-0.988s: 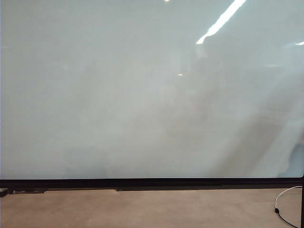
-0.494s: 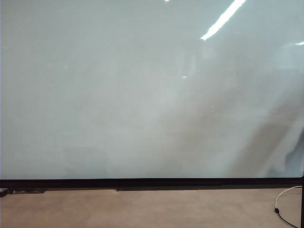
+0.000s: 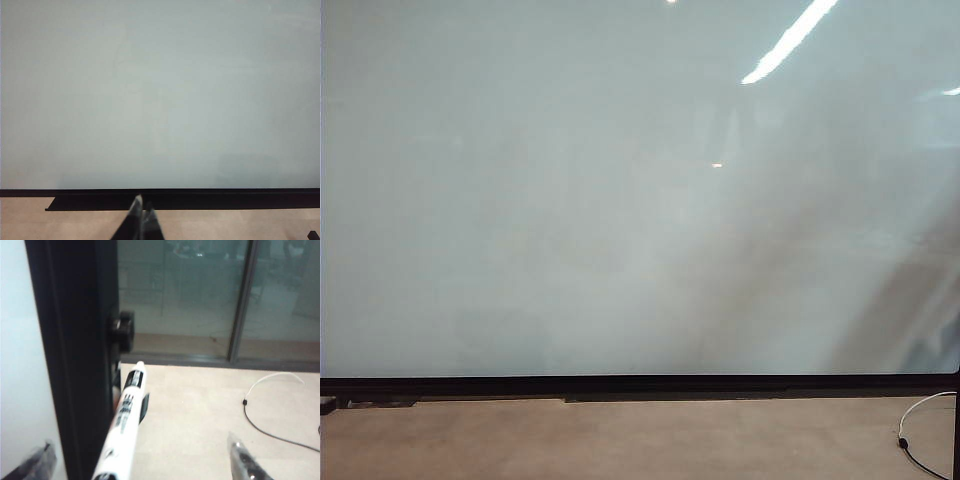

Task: Pick up the pen on the shelf to the right of the whiteboard and draw a check mark.

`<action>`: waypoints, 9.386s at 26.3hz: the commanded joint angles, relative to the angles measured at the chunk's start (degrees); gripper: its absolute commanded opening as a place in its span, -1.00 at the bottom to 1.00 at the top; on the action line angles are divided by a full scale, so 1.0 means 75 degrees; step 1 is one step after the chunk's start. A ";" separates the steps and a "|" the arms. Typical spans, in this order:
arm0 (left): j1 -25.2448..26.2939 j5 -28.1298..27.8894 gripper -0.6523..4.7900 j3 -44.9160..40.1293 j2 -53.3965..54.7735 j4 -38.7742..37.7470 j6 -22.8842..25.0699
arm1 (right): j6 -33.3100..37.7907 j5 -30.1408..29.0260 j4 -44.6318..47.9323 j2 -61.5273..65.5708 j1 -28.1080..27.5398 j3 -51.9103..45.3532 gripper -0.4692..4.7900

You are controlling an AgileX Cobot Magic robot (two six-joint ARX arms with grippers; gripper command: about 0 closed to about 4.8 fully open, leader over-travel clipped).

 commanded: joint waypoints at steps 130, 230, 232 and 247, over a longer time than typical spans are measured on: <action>0.0000 0.0003 -0.78 0.0020 0.0003 0.0096 0.0032 | 0.0469 0.0705 0.0201 0.0038 0.0114 0.0300 -0.86; 0.0000 0.0006 -0.78 0.0023 0.0003 0.0096 0.0032 | -0.0166 0.3640 -0.2419 -0.2911 0.6802 -0.0994 -0.86; 0.0000 0.0003 -0.78 0.0023 0.0003 0.0096 0.0032 | -0.0166 0.3684 -0.2527 -0.2911 0.6802 -0.1008 -0.86; 0.0000 0.0006 -0.78 0.0020 0.0003 0.0096 0.0032 | -0.0166 0.3993 -0.2903 -0.2911 0.6799 -0.1110 -0.86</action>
